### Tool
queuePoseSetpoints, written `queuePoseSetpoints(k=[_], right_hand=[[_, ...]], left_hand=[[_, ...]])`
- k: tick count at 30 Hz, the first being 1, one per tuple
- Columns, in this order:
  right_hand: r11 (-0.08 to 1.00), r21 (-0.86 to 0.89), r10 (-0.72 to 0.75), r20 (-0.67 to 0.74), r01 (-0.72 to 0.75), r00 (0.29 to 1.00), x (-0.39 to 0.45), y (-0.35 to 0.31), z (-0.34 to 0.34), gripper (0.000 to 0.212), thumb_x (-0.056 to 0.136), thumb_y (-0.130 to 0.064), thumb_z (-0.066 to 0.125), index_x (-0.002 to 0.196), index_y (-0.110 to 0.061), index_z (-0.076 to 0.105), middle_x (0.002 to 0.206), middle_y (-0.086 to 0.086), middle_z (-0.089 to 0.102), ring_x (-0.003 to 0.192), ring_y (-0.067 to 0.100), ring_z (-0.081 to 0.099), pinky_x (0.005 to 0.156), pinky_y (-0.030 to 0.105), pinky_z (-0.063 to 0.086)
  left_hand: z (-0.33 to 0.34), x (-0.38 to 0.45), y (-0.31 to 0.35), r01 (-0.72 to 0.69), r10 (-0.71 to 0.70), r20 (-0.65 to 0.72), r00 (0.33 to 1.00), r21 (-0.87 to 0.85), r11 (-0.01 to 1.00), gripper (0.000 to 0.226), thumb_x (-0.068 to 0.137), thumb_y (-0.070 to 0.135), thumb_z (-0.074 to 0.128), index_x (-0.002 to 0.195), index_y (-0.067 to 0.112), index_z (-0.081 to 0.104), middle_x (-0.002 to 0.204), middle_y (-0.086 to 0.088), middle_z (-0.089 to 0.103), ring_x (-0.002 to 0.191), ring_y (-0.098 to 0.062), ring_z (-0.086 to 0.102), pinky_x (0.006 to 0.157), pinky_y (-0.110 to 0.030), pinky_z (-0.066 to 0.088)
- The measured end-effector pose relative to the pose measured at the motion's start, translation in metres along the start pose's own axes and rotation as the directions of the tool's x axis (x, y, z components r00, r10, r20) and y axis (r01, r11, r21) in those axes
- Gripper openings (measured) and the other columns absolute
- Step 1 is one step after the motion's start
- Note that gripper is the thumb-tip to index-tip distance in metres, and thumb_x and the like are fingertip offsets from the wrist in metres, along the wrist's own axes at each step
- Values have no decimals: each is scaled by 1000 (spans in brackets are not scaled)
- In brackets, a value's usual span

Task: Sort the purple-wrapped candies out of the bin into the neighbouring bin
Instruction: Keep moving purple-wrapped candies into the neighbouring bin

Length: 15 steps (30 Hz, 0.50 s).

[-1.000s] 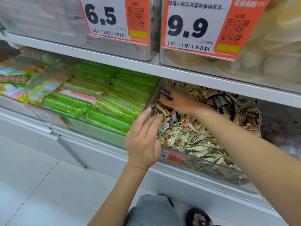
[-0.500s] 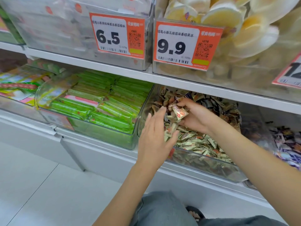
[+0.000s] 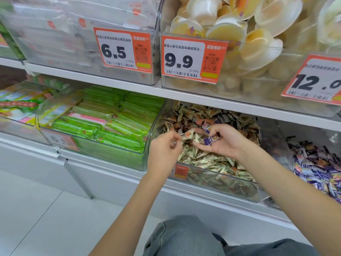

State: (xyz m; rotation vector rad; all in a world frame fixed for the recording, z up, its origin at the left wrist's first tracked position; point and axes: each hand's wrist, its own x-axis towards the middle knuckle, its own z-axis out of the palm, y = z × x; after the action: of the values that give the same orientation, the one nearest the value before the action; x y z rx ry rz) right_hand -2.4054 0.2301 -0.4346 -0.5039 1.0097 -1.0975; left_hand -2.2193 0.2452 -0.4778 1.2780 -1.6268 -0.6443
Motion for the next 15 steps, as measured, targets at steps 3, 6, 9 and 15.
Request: queuePoseSetpoints(k=[3,6,9,15], right_hand=[[999,31,7,10,-7,1000,-5,0,-4,52,60,13,35,107,0,54,111,21,67,100,39,62,79,53,55],[999,53,-11,-39,13,999,-10,1,-6,54,61,12,36,109,2,58,110,20,68,105,38,55,76,49,56],[998,-34,-60,-92,57,994,-19,1,-11,38,72,8,41,99,0,66,105,16,71,88,24,55,72,42,57],[980,-42,-199,-188,195,962,-31,2,-25,32,77,17,36,93,2,60,115,13,61,112,27,58,73,40,58]], left_hand=[[4,1,5,-106,90,177,980,87,990,34,79,11,63,111,21,63,104,2,64,88,-11,60,78,-29,50],[14,0,12,-170,131,263,956,134,976,38,82,19,63,119,25,59,119,3,61,109,-16,55,85,-33,48],[20,-3,10,-200,126,264,956,275,940,36,86,27,59,123,26,58,123,5,61,112,-17,55,85,-32,47],[22,-5,8,-216,109,275,955,397,892,33,90,35,53,122,26,58,124,6,59,116,-15,50,86,-29,41]])
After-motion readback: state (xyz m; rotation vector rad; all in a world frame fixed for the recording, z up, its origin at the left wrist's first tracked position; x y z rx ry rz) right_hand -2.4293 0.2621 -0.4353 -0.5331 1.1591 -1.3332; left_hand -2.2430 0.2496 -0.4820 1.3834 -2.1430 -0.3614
